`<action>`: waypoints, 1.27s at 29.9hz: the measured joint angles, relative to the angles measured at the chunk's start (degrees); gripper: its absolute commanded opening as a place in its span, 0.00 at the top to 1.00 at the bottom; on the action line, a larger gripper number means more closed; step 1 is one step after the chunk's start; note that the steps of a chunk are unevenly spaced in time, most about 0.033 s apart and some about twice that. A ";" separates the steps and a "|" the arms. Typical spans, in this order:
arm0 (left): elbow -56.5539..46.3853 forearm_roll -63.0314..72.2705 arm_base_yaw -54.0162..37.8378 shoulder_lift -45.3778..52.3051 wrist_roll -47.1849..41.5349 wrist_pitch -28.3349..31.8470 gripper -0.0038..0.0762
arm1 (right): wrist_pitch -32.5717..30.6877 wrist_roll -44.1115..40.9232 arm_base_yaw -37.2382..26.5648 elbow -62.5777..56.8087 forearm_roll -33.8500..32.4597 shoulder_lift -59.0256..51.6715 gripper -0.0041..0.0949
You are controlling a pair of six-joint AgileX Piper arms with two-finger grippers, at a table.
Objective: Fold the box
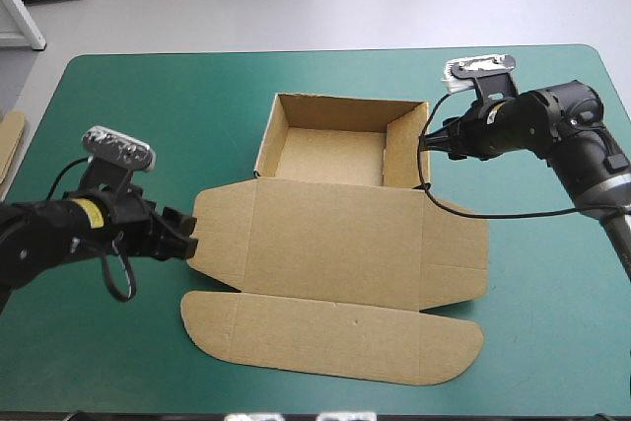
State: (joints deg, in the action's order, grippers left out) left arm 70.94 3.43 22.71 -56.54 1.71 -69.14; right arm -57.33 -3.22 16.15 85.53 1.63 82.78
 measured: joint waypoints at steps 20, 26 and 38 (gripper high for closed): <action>-18.82 -2.37 0.00 20.90 0.00 0.46 0.40 | -3.74 -0.58 0.00 15.81 0.86 23.06 0.42; -18.87 -2.42 0.00 20.90 0.05 0.46 0.40 | -7.56 -0.39 0.00 20.98 1.55 31.21 0.67; -18.87 -3.82 0.00 20.90 0.90 0.63 0.40 | -12.20 3.56 0.04 21.97 -6.45 34.40 0.98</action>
State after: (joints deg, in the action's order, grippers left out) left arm 52.08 -0.39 22.71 -35.64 2.62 -68.51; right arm -69.52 0.33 16.19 107.50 -4.81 117.18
